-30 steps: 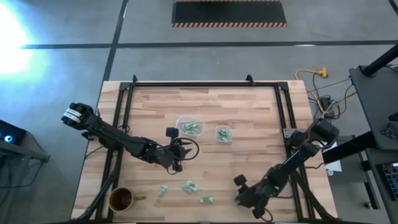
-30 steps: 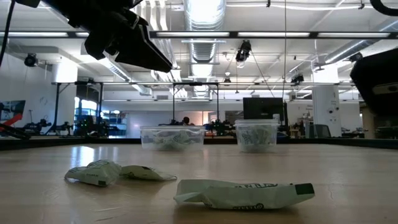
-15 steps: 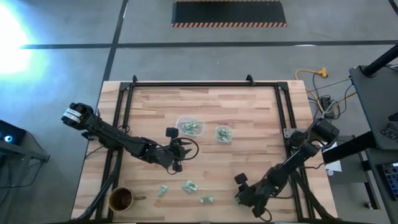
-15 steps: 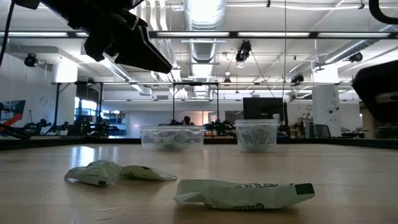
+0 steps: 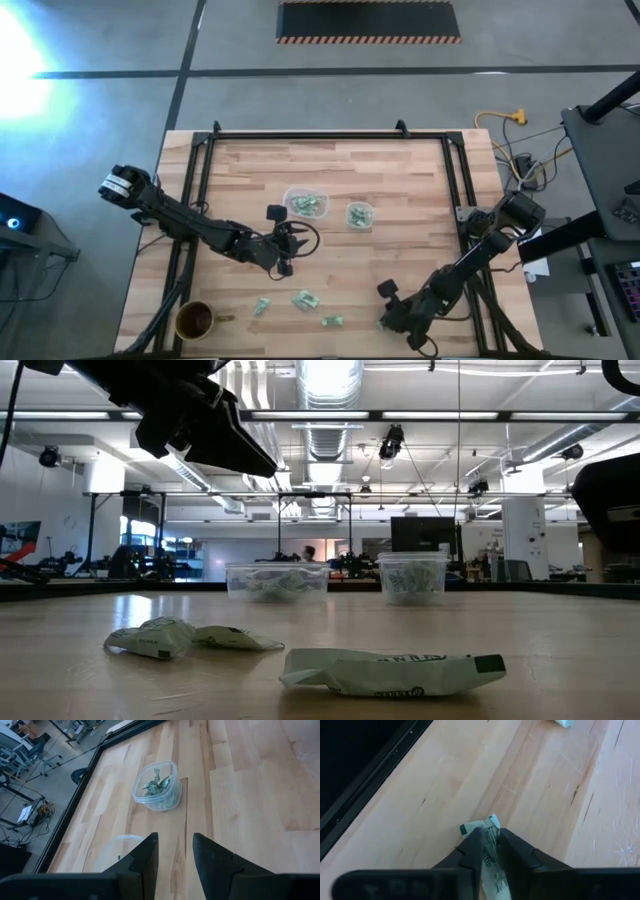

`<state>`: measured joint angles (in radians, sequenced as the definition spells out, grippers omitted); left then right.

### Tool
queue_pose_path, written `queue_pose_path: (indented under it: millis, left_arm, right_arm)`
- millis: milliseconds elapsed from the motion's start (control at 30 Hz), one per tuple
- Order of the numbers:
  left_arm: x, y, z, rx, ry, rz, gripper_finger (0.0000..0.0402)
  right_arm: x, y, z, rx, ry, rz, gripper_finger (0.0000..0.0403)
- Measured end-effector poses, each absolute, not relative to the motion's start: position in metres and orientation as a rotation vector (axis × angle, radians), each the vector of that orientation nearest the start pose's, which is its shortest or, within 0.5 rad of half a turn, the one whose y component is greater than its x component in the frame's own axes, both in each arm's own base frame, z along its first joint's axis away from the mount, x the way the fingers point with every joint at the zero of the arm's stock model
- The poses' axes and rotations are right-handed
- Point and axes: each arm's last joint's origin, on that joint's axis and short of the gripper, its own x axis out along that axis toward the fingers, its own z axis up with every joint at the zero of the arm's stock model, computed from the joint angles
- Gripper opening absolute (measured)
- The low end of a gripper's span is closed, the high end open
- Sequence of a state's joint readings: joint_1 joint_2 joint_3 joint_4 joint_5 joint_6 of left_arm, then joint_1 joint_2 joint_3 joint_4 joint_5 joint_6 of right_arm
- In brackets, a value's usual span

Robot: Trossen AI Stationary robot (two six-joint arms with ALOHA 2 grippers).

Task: Pick and place items into bin
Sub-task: Put the green stevia packet into the right transparent bin

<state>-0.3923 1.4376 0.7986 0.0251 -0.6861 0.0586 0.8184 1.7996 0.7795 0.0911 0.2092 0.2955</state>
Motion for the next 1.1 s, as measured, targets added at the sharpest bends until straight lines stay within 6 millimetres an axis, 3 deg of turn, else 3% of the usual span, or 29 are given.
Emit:
queue_pose_path:
  millis: [167, 600, 867, 1100]
  left_arm:
    - [0.276, -0.094, 0.215, 0.373, 0.538, 0.269, 0.0105]
    - [0.276, -0.094, 0.215, 0.372, 0.529, 0.269, 0.0105]
    - [0.276, -0.095, 0.216, 0.371, 0.526, 0.268, 0.0105]
    - [0.276, -0.094, 0.216, 0.371, 0.526, 0.269, 0.0105]
  right_arm:
    - [0.220, 0.226, 0.108, -0.229, 0.876, 0.436, 0.0013]
    - [0.220, 0.210, 0.140, -0.478, 0.720, 0.258, 0.0009]
    - [0.226, 0.174, 0.186, -0.624, 0.587, -0.058, 0.0009]
    - [0.235, 0.127, 0.228, -0.537, 0.520, -0.209, 0.0009]
